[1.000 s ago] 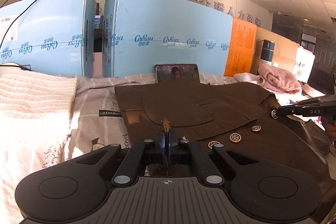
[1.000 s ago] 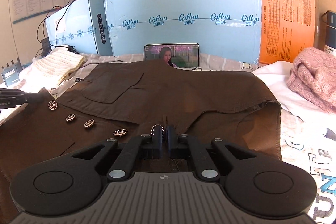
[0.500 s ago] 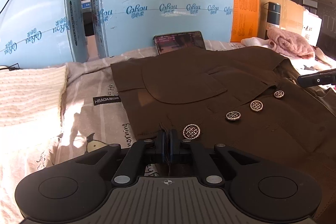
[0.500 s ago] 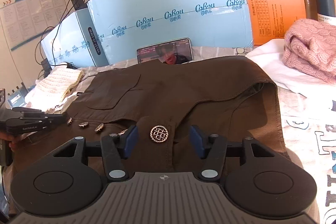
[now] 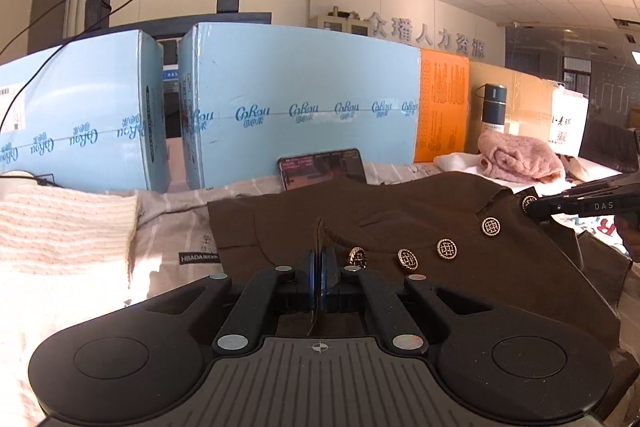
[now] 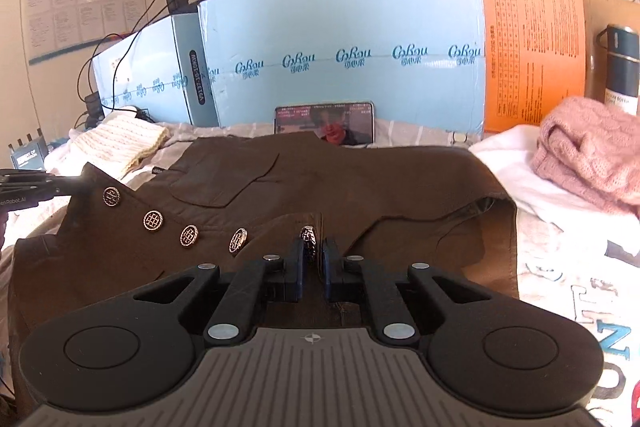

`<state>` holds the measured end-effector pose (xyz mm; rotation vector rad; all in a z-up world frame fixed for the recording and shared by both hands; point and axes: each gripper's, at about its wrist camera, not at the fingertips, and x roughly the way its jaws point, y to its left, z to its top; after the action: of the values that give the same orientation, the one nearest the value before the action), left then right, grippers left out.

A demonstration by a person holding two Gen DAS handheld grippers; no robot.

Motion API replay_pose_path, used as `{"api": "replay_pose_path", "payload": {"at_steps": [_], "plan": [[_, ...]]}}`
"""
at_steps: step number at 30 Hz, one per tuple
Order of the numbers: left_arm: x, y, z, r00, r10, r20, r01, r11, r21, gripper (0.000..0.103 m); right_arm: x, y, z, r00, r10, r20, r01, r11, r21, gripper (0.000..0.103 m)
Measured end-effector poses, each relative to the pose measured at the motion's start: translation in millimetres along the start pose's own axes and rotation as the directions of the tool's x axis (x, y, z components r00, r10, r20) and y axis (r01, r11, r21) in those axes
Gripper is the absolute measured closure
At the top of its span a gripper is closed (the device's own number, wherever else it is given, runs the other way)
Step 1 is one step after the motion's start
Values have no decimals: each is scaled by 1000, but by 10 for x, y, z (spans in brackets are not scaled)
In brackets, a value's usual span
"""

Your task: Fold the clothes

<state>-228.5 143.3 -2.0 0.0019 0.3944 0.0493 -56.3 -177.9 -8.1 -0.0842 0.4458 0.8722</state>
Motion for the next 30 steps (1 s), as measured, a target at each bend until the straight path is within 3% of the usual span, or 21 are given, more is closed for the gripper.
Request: {"api": "replay_pose_path", "payload": {"at_steps": [3, 5, 7, 8, 9, 10, 12, 14, 16, 19, 21, 25, 30], "plan": [[153, 13, 102, 999, 23, -25, -22, 999, 35, 101, 116, -5, 87, 1000, -28, 1, 28, 999, -22, 95], [281, 16, 57, 996, 31, -89, -26, 998, 57, 101, 246, -34, 73, 999, -37, -37, 36, 999, -19, 94], [372, 22, -79, 986, 53, -160, -43, 997, 63, 94, 361, -61, -30, 994, -40, -100, 39, 999, -12, 93], [393, 36, -127, 980, 69, -186, -59, 997, 58, 89, 418, -75, -81, 990, -41, -132, 40, 999, -8, 86], [402, 51, -170, 975, 84, -205, -75, 996, 50, 75, 447, -90, -121, 987, -54, -151, 55, 999, -1, 69], [367, 75, -197, 974, 95, -207, -92, 995, 25, 54, 433, -108, -143, 986, -76, -150, 78, 997, 9, 60], [230, 131, -220, 976, 92, -197, -102, 994, -43, 30, 317, -142, -154, 987, -111, -118, 115, 993, 26, 45], [44, 148, -241, 985, 64, -158, -77, 994, -79, 29, 141, -168, -164, 985, -155, -76, 158, 987, 34, 35], [-122, 80, -273, 992, 40, -120, -46, 998, -48, 24, -38, -167, -204, 976, -212, -40, 213, 977, 29, 30], [-370, -22, -321, 998, 3, -64, -3, 1000, 0, 12, -230, -133, -289, 975, -219, -21, 220, 976, 3, 22], [-502, -127, -346, 998, -42, -40, 45, 997, 66, 10, -354, -110, -347, 976, -216, -11, 216, 976, -16, 19], [-668, -435, -387, 985, -163, -54, 172, 953, 250, 3, -602, -63, -463, 978, -209, 10, 210, 976, -53, 5], [-780, -717, -475, 963, -245, -117, 271, 889, 370, 3, -783, 66, -550, 986, -169, 1, 168, 978, -121, 0]]}}
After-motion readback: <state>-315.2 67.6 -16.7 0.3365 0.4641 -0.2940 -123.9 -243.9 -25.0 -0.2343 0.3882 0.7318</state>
